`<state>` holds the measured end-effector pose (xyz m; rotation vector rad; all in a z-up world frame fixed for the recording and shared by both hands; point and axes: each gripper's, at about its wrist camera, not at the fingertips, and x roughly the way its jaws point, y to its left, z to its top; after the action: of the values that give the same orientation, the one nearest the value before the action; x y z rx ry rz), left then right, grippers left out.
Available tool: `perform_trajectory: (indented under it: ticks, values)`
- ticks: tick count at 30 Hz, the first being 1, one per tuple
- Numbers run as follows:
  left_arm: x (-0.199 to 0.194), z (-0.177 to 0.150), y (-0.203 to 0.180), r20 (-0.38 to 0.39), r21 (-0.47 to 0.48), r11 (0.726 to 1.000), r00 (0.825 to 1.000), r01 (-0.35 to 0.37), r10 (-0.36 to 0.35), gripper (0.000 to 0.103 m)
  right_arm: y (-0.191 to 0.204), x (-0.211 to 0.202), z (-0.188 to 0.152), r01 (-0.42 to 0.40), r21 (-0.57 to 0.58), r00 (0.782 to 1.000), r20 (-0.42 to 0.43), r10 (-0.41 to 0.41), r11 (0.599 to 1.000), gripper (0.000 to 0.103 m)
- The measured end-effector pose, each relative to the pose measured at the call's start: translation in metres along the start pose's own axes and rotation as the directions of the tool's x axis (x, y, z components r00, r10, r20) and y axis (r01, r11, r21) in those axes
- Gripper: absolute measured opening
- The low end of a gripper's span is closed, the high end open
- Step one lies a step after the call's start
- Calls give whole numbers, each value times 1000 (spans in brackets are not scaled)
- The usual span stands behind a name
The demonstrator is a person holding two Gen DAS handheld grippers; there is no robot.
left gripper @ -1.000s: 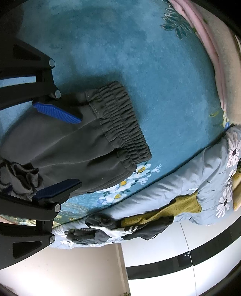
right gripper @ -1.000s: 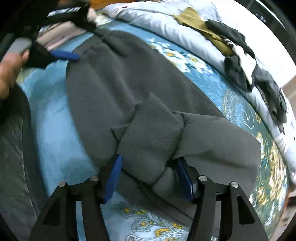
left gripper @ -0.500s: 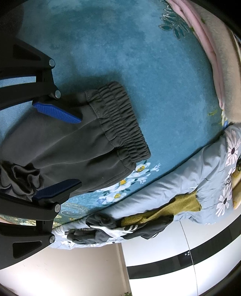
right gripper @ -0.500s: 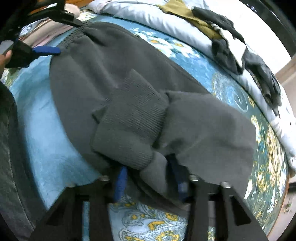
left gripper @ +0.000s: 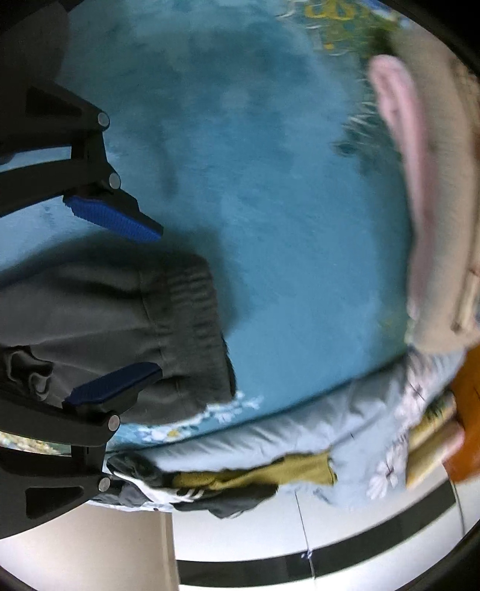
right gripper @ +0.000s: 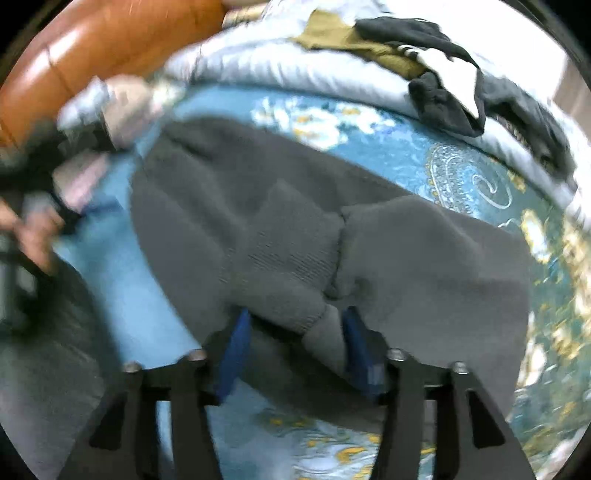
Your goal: Fold clothes
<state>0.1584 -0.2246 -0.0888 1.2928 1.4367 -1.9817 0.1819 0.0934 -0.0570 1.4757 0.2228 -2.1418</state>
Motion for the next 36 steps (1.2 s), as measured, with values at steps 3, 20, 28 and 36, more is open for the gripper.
perform_trajectory:
  ticks: [3, 20, 28, 36]
  values:
    - [10, 2, -3, -29, 9, 1000, 999, -24, 25, 72, -15, -18, 5, -133, 113, 990, 70, 126, 985, 78]
    - [45, 17, -14, -72, 56, 998, 997, 24, -20, 74, -50, -39, -20, -327, 223, 931, 245, 272, 918, 103]
    - [13, 2, -38, 32, 238, 965, 993, 106, -117, 38, -75, -48, -39, -310, 280, 936, 257, 240, 909, 103]
    - [-58, -67, -111, 101, 640, 750, 949, 167, -297, 36, -125, -69, -52, -254, 361, 942, 303, 145, 897, 103]
